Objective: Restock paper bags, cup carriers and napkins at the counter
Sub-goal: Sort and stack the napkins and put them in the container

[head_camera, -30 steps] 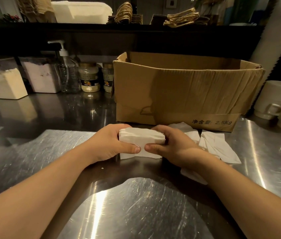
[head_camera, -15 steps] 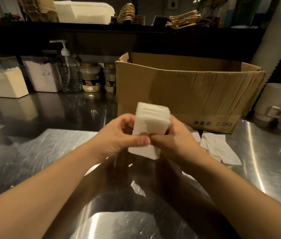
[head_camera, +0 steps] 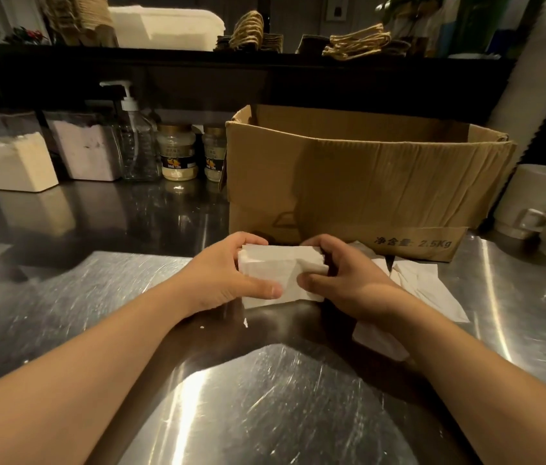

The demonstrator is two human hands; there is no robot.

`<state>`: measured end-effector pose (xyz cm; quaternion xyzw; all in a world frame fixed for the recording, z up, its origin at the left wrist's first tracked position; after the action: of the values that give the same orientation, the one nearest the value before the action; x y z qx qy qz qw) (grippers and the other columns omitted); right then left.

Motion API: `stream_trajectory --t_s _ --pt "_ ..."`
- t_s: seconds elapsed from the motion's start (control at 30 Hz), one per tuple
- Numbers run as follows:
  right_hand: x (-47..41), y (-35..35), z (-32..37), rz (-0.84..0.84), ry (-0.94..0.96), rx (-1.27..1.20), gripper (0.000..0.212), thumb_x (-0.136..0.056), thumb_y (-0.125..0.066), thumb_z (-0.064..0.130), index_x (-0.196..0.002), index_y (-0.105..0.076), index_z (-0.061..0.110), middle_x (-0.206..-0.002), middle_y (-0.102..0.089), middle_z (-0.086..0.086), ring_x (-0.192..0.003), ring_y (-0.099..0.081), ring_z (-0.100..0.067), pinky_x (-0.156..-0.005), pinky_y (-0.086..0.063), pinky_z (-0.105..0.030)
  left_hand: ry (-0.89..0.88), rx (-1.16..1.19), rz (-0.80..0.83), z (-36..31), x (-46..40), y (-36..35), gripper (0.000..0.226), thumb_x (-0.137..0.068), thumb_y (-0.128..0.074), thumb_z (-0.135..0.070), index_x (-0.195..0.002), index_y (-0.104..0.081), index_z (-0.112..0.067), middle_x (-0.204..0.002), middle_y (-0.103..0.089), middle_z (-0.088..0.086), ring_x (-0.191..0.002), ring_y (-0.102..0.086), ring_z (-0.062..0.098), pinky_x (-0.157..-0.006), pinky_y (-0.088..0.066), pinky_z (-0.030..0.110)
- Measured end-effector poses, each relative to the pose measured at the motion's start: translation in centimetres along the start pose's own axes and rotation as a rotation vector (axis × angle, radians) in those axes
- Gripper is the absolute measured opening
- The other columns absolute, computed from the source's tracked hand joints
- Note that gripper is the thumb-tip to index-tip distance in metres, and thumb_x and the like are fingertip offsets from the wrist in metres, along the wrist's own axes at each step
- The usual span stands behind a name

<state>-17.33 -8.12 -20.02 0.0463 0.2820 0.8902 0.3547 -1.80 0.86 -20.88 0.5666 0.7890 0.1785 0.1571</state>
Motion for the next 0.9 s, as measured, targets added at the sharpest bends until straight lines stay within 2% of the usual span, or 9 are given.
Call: stream_trajectory --t_s 0.07,0.17,0.23,0.27,0.33,0.47,0.6,0.73,0.9 --pt "0.3 0.0 0.3 0.020 0.009 -0.057 0.037 -0.088 -0.077 0.015 -0.117 -0.059 0.030 -0.103 -0.071 0.008 -0.092 -0.069 -0.008 -0.088 -0.059 -0.034 0.003 -0.021 0.045 -0.1 0.0 -0.4 0.078 -0.054 -0.095 -0.047 -0.123 -0.060 -0.040 -0.110 -0.071 -0.016 -0.102 -0.068 0.004 -0.089 -0.058 0.025" --pt "0.9 -0.6 0.9 0.068 0.032 -0.033 0.052 -0.081 -0.085 0.032 -0.124 -0.055 0.033 -0.111 -0.066 0.012 -0.097 -0.066 -0.003 -0.082 -0.056 -0.023 -0.033 -0.043 0.139 -0.7 0.4 -1.3 0.054 -0.067 -0.092 -0.037 -0.116 -0.069 -0.036 -0.109 -0.075 -0.014 -0.101 -0.069 0.002 -0.091 -0.057 0.025" --pt "1.2 -1.0 1.2 0.062 0.024 0.008 0.069 -0.069 -0.087 0.048 -0.128 -0.052 0.038 -0.122 -0.060 0.017 -0.109 -0.058 -0.003 -0.089 -0.052 -0.020 -0.068 -0.049 0.175 -1.0 0.7 -1.9 0.048 -0.071 -0.092 -0.028 -0.114 -0.071 -0.033 -0.109 -0.075 -0.008 -0.103 -0.069 0.007 -0.095 -0.057 0.030" --pt "1.2 -1.0 1.4 0.050 0.023 0.008 0.078 -0.064 -0.087 0.053 -0.131 -0.051 0.039 -0.128 -0.057 0.018 -0.115 -0.054 -0.004 -0.096 -0.049 -0.023 -0.081 -0.053 0.169 -1.1 0.7 -2.0 0.049 -0.070 -0.093 -0.028 -0.114 -0.071 -0.032 -0.109 -0.075 -0.007 -0.104 -0.069 0.008 -0.096 -0.057 0.033" --pt "1.1 -1.0 1.6 0.036 0.045 0.009 0.084 -0.059 -0.087 0.055 -0.134 -0.052 0.039 -0.129 -0.056 0.020 -0.120 -0.053 -0.006 -0.102 -0.048 -0.027 -0.087 -0.044 0.144 -1.1 0.7 -1.7 0.047 -0.070 -0.091 -0.031 -0.112 -0.072 -0.030 -0.106 -0.075 -0.005 -0.103 -0.070 0.010 -0.097 -0.058 0.037" --pt "0.8 -0.2 1.3 0.061 0.046 0.050 0.049 -0.068 -0.091 0.040 -0.110 -0.068 0.033 -0.101 -0.071 0.014 -0.093 -0.066 -0.004 -0.073 -0.052 -0.018 -0.107 0.022 0.159 -1.2 0.8 -1.7 0.043 -0.071 -0.087 -0.030 -0.111 -0.074 -0.021 -0.104 -0.076 0.002 -0.101 -0.071 0.017 -0.094 -0.059 0.041" --pt "0.9 0.6 1.9 -0.001 0.117 0.111 0.036 -0.072 -0.091 0.033 -0.101 -0.071 0.040 -0.092 -0.072 0.024 -0.085 -0.066 0.006 -0.070 -0.049 -0.010 -0.136 0.028 0.112 -1.5 0.7 -1.5 0.042 -0.071 -0.085 -0.034 -0.111 -0.075 -0.025 -0.104 -0.077 -0.002 -0.099 -0.072 0.015 -0.089 -0.060 0.034" --pt "0.4 0.6 1.2 0.002 0.064 0.236 0.028 -0.073 -0.090 0.036 -0.091 -0.070 0.042 -0.085 -0.072 0.021 -0.081 -0.065 0.006 -0.069 -0.051 -0.014 -0.102 -0.028 0.094 -1.0 0.3 -1.2 0.039 -0.074 -0.084 -0.032 -0.111 -0.074 -0.028 -0.104 -0.077 -0.012 -0.100 -0.071 0.005 -0.090 -0.059 0.025" --pt "0.1 0.3 0.7 0.055 0.042 0.286 0.031 -0.072 -0.091 0.032 -0.089 -0.068 0.042 -0.083 -0.071 0.023 -0.080 -0.064 0.008 -0.068 -0.048 -0.014 -0.087 -0.010 0.091 -0.8 0.3 -1.1 0.039 -0.073 -0.083 -0.032 -0.111 -0.074 -0.027 -0.105 -0.078 -0.012 -0.101 -0.071 0.006 -0.088 -0.057 0.023"
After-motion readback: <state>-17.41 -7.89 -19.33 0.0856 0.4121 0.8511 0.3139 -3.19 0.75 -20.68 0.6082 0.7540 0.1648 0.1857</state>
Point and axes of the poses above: each hand's wrist, its own x-axis away from the middle knuckle, its own y-axis out of the back of the hand, z = x × y, the point moved 10 cm from there along -x, towards the middle knuckle
